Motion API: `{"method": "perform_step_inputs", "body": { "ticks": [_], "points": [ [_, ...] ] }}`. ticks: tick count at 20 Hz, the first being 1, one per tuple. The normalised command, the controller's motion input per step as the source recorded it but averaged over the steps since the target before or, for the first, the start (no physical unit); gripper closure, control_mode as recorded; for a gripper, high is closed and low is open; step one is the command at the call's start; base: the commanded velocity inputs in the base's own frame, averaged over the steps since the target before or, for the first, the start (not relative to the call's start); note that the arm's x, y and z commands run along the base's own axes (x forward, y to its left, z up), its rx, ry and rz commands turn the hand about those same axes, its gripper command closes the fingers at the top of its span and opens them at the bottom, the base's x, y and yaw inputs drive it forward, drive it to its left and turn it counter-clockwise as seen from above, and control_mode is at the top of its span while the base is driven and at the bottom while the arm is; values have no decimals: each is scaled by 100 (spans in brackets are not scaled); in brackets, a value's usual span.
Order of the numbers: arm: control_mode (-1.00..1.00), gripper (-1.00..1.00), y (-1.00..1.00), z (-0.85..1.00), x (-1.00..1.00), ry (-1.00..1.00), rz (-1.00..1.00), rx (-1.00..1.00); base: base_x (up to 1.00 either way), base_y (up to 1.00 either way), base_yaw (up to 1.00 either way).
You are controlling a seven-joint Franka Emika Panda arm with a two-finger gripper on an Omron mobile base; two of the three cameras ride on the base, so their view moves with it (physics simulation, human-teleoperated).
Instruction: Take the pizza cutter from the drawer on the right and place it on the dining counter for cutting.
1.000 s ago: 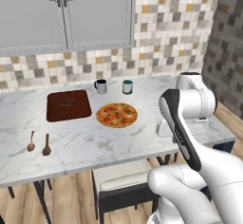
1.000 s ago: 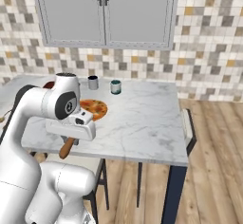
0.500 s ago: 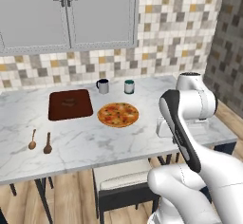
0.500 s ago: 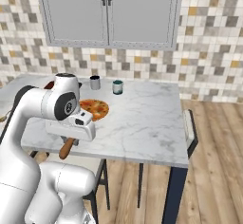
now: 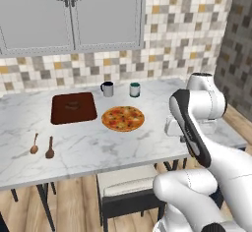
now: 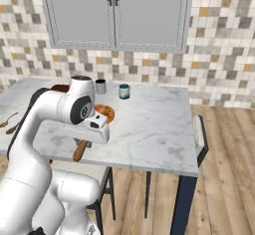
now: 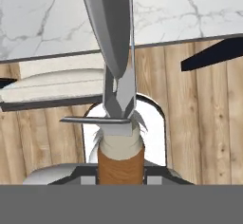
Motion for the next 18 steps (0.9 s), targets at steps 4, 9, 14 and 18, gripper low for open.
{"method": "perform_step_inputs", "body": {
  "ticks": [4, 9, 14, 18],
  "points": [
    [-100, 100, -48, 0, 100, 0, 1, 7, 0, 0, 0],
    [-100, 100, -17, 0, 100, 0, 0, 1, 0, 0, 0],
    [-100, 100, -10, -15, 93, 0, 0, 1, 0, 0, 0],
    [-100, 100, -1, -26, 86, 0, 0, 0, 0, 0, 0]
  ]
}}
